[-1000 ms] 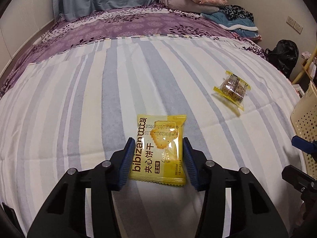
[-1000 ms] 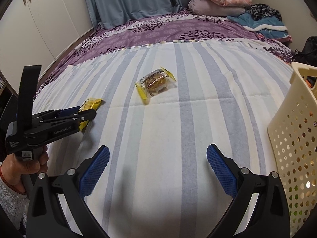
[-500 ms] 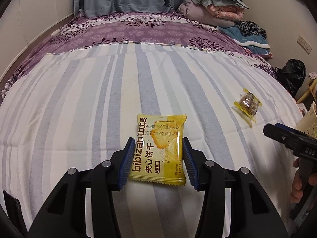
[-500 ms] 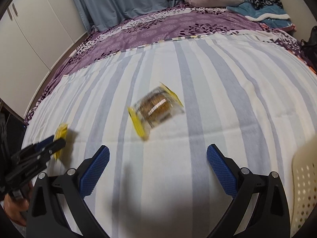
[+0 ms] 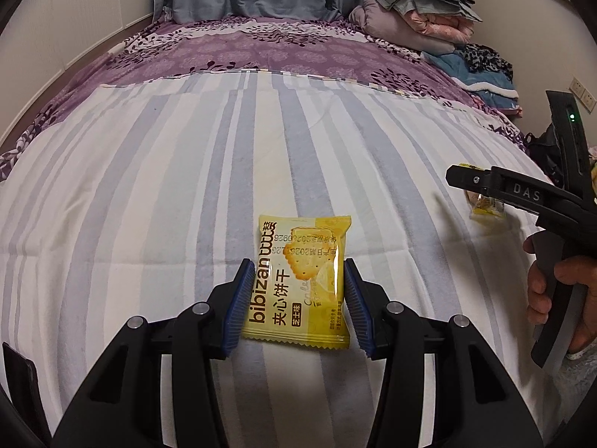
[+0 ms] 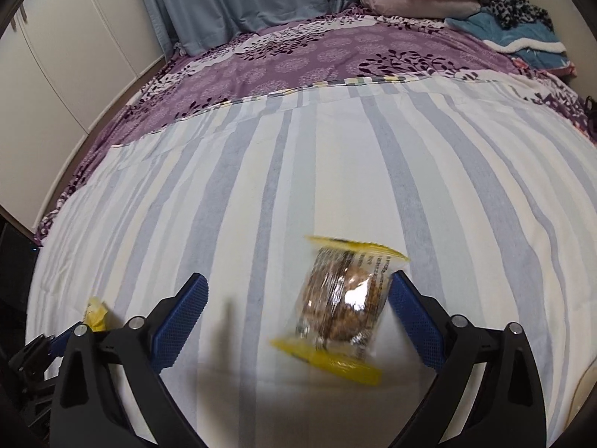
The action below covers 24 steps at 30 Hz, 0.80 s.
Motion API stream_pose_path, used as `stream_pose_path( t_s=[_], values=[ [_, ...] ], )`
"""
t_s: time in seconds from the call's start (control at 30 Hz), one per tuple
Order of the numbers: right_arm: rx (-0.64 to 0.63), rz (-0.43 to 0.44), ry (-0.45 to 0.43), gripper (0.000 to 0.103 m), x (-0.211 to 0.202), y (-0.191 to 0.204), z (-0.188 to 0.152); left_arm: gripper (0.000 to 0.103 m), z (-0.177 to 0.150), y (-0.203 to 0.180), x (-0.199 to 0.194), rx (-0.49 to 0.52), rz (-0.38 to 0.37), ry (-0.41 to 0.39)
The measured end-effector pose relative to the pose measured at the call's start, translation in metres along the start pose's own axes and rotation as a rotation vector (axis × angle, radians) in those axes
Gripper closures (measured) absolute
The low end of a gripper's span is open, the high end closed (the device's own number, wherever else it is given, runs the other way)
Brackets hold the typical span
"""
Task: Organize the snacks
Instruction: 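Grasp the clear-wrapped cake with the right tool while the left tool holds the biscuit packet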
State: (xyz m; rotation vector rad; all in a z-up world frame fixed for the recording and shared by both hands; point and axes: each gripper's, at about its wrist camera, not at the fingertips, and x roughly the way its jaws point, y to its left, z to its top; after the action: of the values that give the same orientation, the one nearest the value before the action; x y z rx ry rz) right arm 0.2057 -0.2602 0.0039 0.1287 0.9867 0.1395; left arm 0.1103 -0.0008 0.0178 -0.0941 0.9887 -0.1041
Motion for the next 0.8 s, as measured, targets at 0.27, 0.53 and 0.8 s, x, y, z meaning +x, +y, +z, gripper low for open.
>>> stream_pose_path(
  t_s=[0.27, 0.53, 0.8],
  values=[
    [-0.097, -0.107, -0.027, 0.048, -0.006, 0.002, -0.008, 0.054, 0.001, 0.000, 0.005, -0.005, -0.003, 0.007],
    [-0.084, -0.110, -0.038, 0.062, -0.010, -0.006, -0.009, 0.054, 0.001, -0.007, 0.004, -0.003, -0.003, 0.006],
    [-0.050, -0.090, -0.050, 0.064, -0.024, -0.013, -0.014, 0.054, 0.005, -0.010, -0.001, 0.002, 0.000, -0.007]
  ],
)
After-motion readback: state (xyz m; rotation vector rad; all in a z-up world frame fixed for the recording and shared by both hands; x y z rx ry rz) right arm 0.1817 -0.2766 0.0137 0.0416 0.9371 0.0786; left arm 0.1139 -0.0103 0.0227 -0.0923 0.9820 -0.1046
